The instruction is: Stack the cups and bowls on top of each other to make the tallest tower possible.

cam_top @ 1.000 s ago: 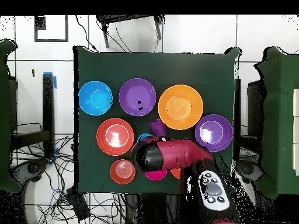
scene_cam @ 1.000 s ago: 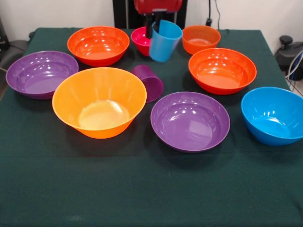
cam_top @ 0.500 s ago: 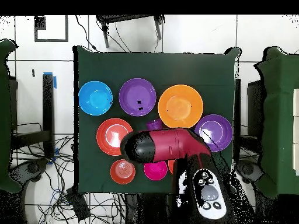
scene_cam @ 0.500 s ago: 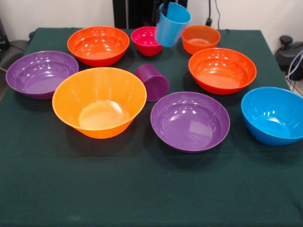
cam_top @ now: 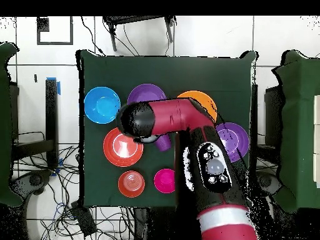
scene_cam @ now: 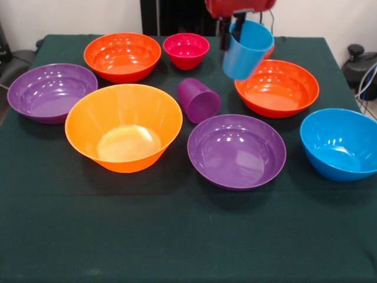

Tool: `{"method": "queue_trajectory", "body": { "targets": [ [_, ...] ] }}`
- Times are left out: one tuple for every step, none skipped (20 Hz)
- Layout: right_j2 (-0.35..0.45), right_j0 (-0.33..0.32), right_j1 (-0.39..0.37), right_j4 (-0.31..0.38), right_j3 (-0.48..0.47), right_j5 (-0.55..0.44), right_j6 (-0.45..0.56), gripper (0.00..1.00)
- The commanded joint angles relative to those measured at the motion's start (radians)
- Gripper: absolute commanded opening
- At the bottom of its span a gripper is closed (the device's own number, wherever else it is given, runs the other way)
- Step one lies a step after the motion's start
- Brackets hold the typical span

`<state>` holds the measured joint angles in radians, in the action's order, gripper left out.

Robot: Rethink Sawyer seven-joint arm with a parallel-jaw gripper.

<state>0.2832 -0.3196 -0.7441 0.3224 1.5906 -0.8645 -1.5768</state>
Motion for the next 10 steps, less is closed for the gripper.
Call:
{"method": "queue_trajectory", "body": {
  "targets": [
    [0.116, 0.047, 0.238, 0.006, -0.487, -0.261, 0.102, 0.0],
    [0.122, 0.048, 0.26, 0.009, -0.532, -0.282, 0.113, 0.0],
    [0.129, 0.052, 0.287, 0.013, -0.585, -0.307, 0.124, 0.0],
    [0.134, 0.054, 0.302, 0.015, -0.613, -0.32, 0.13, 0.0],
    [0.142, 0.06, 0.327, 0.022, -0.666, -0.346, 0.14, 0.0],
    [0.147, 0.063, 0.338, 0.027, -0.691, -0.359, 0.146, 0.0],
    [0.155, 0.07, 0.363, 0.034, -0.744, -0.388, 0.155, 0.0],
    [0.162, 0.075, 0.377, 0.039, -0.774, -0.404, 0.165, 0.0],
    [0.172, 0.083, 0.404, 0.048, -0.829, -0.432, 0.177, 0.0],
    [0.179, 0.084, 0.416, 0.05, -0.854, -0.447, 0.188, 0.0]
  ]
}}
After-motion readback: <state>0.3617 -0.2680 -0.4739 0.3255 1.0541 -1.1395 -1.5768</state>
